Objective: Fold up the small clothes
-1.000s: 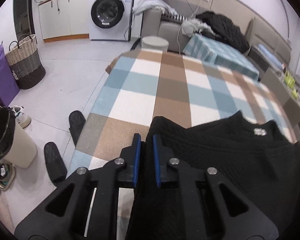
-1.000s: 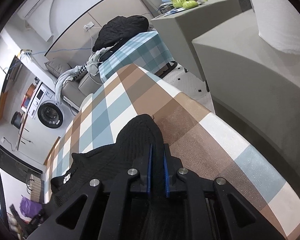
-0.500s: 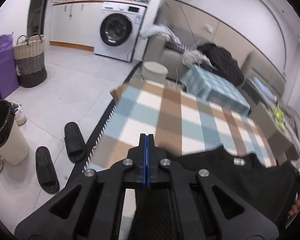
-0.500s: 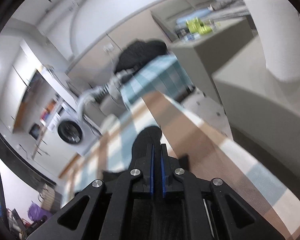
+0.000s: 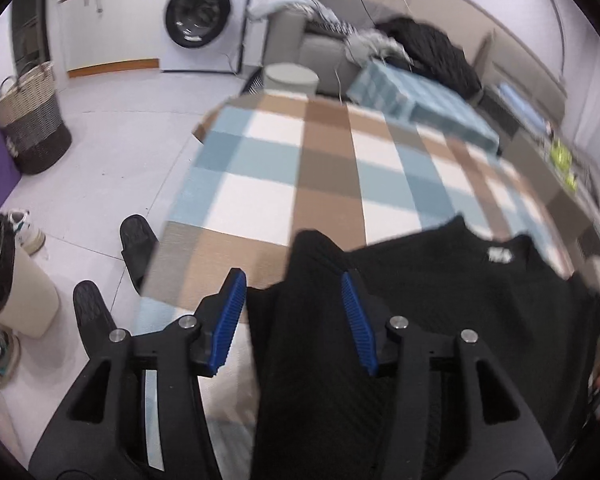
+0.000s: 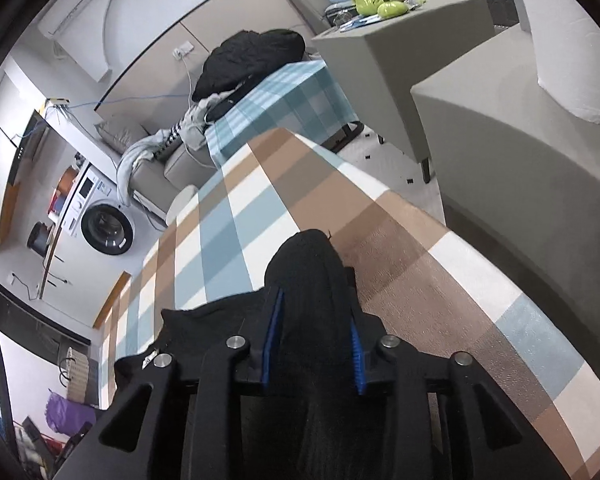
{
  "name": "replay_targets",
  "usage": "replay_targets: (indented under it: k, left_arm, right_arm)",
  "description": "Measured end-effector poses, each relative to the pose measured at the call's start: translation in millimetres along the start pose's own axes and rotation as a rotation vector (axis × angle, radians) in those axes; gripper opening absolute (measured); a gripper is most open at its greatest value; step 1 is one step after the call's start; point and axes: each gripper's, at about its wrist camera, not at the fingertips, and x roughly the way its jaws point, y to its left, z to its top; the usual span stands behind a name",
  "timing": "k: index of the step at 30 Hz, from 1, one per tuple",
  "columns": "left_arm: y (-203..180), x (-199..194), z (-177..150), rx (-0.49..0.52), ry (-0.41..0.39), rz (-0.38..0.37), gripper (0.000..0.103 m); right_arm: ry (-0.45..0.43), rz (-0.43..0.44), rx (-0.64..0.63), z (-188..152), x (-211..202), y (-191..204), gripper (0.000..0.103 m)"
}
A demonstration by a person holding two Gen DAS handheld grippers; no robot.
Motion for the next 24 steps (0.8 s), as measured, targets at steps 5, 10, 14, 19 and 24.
replay_targets:
  k: [5,10,14,19,24]
  left_arm:
    - [-12,22,2,0.022,0.012,0.041,0.04]
    - [-15,10,3,0.024,-0.05,0.005,0.006]
    - [-10,-16,4,-0.005,-0.125,-0.024,0.005]
    - [1,-48,9,-0.055,-0.198,-0.069,0.005]
    - [12,-65,16,-0.081,-0.251,-0.053,0.005]
  right_arm:
    - [0.017,-0.008,-0.008,-2,4,-5,0.035]
    - [0.024,-0.025,-0.017,-2,5,-8,0.035]
    - [0.027,-0.055,-0.035,-2,8,-8,0.035]
    - [0.019,-0.083,-0.103,-4,10,-1,0.009]
    - [-0.143,0.07,-0.133,-4,-20,13,0.007]
